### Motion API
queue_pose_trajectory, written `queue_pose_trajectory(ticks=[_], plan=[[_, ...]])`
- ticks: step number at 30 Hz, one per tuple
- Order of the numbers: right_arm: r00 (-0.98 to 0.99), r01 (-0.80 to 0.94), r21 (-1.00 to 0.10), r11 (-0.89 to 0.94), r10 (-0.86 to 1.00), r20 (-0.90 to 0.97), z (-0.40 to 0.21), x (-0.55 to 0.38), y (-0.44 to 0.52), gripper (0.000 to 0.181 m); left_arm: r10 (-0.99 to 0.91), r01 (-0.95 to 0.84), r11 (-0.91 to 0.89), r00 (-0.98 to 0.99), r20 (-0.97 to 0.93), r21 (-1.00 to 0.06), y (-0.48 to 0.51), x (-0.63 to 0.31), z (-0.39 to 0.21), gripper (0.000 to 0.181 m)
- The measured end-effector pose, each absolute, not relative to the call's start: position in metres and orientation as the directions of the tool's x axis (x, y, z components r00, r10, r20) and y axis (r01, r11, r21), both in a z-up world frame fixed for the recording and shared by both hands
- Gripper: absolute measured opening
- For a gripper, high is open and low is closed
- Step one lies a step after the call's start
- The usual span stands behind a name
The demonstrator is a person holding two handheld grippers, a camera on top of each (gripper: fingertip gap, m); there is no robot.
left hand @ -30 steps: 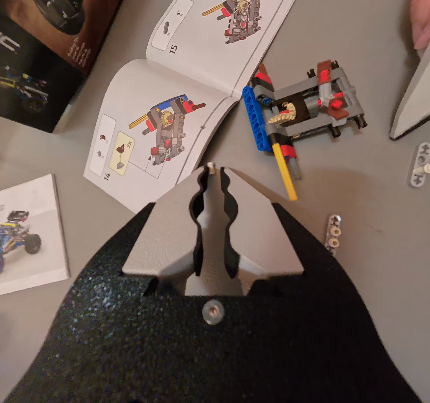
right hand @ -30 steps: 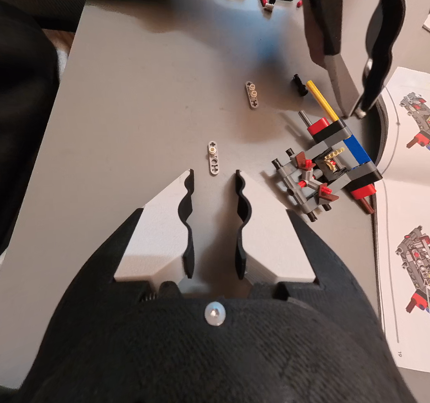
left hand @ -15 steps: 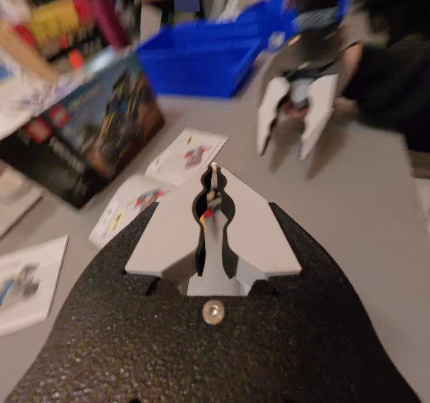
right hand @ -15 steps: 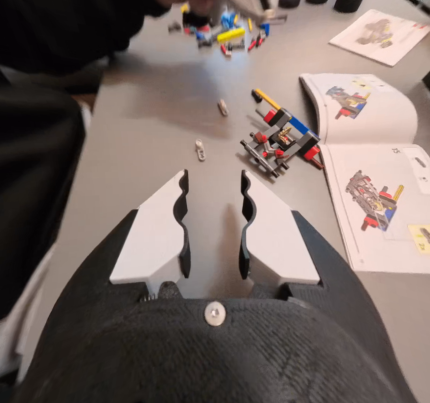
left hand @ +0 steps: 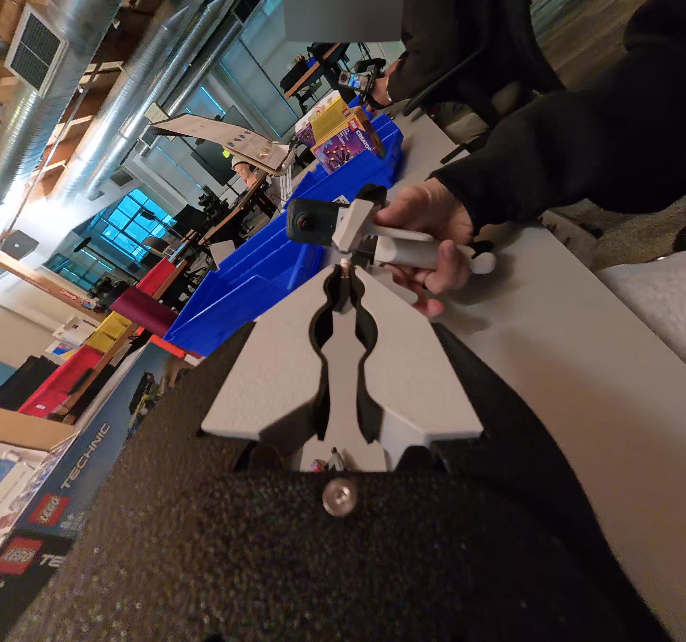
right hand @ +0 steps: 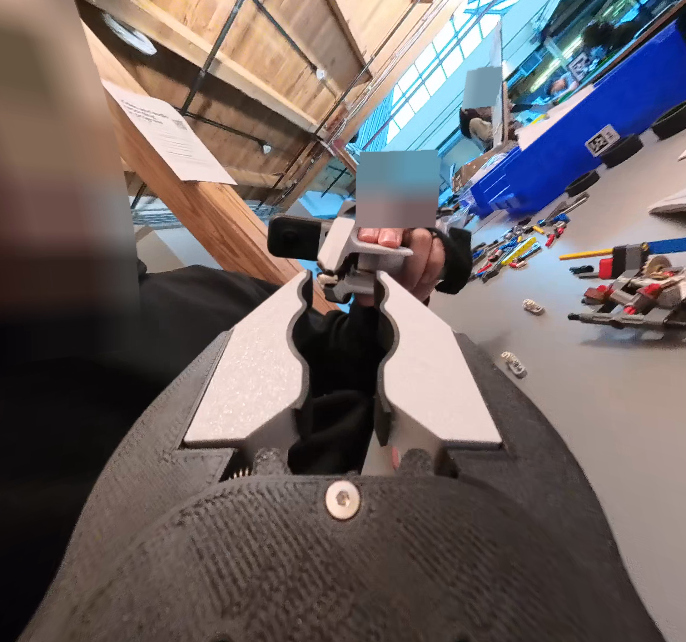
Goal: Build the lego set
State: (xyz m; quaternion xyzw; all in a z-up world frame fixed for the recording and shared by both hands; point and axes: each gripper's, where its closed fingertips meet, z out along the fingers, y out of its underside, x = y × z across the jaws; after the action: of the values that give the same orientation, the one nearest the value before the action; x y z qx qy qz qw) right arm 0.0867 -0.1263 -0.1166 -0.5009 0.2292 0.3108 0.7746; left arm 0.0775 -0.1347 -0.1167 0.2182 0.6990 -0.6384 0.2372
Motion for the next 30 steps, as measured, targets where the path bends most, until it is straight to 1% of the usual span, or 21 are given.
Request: queue_pose_trajectory(ticks=[1, 2, 4, 9, 12, 14, 19, 21, 23, 26, 28, 30], plan=[[0.697, -0.716, -0.634, 0.294, 0.251, -0.671, -0.119, 0.086, -0.125, 0.029, 0.005, 0.615, 0.092, -0.787, -0.617, -0.783, -0.137, 0.077, -0.117, 0.001], [0.695, -0.719, -0.630, 0.294, 0.256, -0.672, -0.118, 0.086, -0.125, 0.031, 0.009, 0.622, 0.091, -0.781, -0.624, -0.778, -0.138, 0.077, -0.117, 0.001], [0.685, -0.729, -0.616, 0.300, 0.314, -0.658, -0.113, 0.082, -0.125, 0.026, 0.013, 0.630, 0.094, -0.775, -0.632, -0.771, -0.140, 0.076, -0.116, 0.001], [0.645, -0.761, -0.588, 0.273, 0.407, -0.647, -0.112, 0.073, -0.124, 0.024, -0.002, 0.655, 0.116, -0.751, -0.660, -0.746, -0.138, 0.078, -0.116, 0.002], [0.635, -0.770, -0.571, 0.284, 0.414, -0.652, -0.112, 0.076, -0.126, 0.013, -0.002, 0.667, 0.114, -0.741, -0.671, -0.737, -0.138, 0.077, -0.115, 0.002], [0.633, -0.773, -0.566, 0.287, 0.421, -0.650, -0.111, 0.076, -0.125, 0.009, -0.002, 0.676, 0.120, -0.733, -0.681, -0.728, -0.138, 0.078, -0.116, 0.002], [0.639, -0.769, -0.560, 0.309, 0.425, -0.642, -0.108, 0.077, -0.125, 0.013, -0.008, 0.682, 0.113, -0.726, -0.687, -0.722, -0.135, 0.079, -0.115, 0.002], [0.641, -0.767, -0.564, 0.308, 0.416, -0.645, -0.109, 0.078, -0.124, 0.015, -0.009, 0.693, 0.124, -0.715, -0.699, -0.710, -0.133, 0.080, -0.116, 0.002], [0.653, -0.757, -0.574, 0.312, 0.387, -0.651, -0.112, 0.081, -0.120, 0.008, -0.012, 0.702, 0.136, -0.704, -0.710, -0.699, -0.132, 0.081, -0.117, 0.002], [0.667, -0.745, -0.589, 0.313, 0.343, -0.661, -0.116, 0.085, -0.117, 0.008, -0.013, 0.726, 0.188, -0.672, -0.741, -0.662, -0.128, 0.086, -0.122, 0.002], [0.694, -0.719, -0.622, 0.310, 0.274, -0.666, -0.121, 0.090, -0.114, 0.008, -0.017, 0.735, 0.242, -0.649, -0.760, -0.633, -0.126, 0.090, -0.126, 0.002], [0.733, -0.675, -0.679, 0.290, 0.154, -0.662, -0.128, 0.096, -0.110, 0.008, -0.023, 0.724, 0.315, -0.641, -0.767, -0.614, -0.123, 0.096, -0.133, 0.002]])
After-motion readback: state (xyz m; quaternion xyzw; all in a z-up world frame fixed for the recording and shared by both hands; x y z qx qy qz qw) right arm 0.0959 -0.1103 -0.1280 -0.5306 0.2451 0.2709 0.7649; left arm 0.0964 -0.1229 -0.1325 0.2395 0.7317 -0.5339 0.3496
